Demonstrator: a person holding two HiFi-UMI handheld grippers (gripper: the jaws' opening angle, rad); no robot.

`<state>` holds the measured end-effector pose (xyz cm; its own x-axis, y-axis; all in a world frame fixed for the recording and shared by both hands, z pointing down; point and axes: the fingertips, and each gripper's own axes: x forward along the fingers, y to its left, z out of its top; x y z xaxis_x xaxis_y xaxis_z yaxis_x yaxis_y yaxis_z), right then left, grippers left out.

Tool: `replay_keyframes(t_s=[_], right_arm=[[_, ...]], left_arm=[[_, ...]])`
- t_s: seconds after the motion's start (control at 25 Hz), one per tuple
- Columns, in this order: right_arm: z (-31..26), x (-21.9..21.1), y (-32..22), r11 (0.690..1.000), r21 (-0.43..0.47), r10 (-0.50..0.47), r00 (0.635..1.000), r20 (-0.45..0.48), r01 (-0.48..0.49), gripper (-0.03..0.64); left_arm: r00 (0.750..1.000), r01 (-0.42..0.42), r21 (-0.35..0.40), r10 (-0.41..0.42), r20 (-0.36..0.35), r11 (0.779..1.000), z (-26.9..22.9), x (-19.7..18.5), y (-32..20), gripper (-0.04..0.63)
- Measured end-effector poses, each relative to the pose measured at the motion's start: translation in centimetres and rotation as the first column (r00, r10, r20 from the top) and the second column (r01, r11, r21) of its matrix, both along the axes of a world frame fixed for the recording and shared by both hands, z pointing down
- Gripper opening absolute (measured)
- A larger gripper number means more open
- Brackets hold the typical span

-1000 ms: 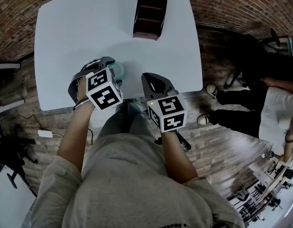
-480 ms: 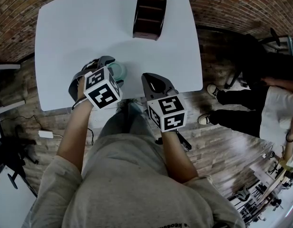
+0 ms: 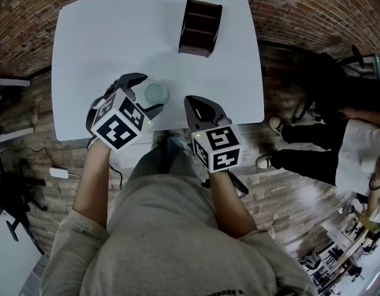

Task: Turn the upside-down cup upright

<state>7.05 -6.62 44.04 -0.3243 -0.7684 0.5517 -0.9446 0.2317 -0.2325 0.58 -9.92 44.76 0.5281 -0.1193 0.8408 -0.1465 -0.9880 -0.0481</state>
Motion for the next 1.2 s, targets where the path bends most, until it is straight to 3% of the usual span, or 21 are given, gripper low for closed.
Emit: replay_keyframes(t_s=[0.16,0.28,0.48,0.6,0.76,0.96,1.04,1.2], right_arm=[[-1.0,-1.2,-0.6,1.0,0.022,-0.021,1.0,0.005,0.021,0.006],[-1.9,-2.1,-1.1,0.998,0.047,-0.04,0.999,0.003,0.04,0.006],[-3.5,-3.4,-1.6,0.995,0.083,-0.059,0.998,0.008,0.058,0.006],[-4.8,-4.3,-1.1,0.991,0.109,-0.073,0.997,0.005,0.072,0.006],[-7.5,-5.3,-0.4,0.983,0.17,-0.074,0.997,-0.015,0.075,0.006],[-11.7,-6.0,0.7,0.955,0.286,-0.069,0.996,-0.057,0.083,0.006],[-13.4,-6.2,1.3,0.94,0.331,-0.062,0.996,-0.071,0.082,0.006],[-16.1,-6.6,3.0,0.912,0.406,-0.046,0.997,-0.06,0.067,0.006]], left_arm=[[0.997,0.062,0.011,-0.061,-0.056,0.998,-1.2,-0.6,-0.4,0.324],[0.983,0.142,0.036,-0.137,-0.124,0.989,-2.3,-0.8,-1.0,0.183],[0.941,0.268,0.087,-0.241,-0.235,0.959,-4.2,-1.0,-1.0,0.04],[0.899,0.346,0.09,-0.302,-0.318,0.934,-5.7,-1.5,-0.3,0.014],[0.818,0.449,0.087,-0.371,-0.439,0.889,-8.5,-2.5,0.8,0.011],[0.733,0.53,0.098,-0.397,-0.552,0.842,-12.3,-3.4,2.6,0.011],[0.708,0.553,0.105,-0.4,-0.582,0.826,-13.6,-3.8,3.3,0.011],[0.681,0.578,0.126,-0.391,-0.619,0.806,-15.4,-4.5,5.1,0.011]])
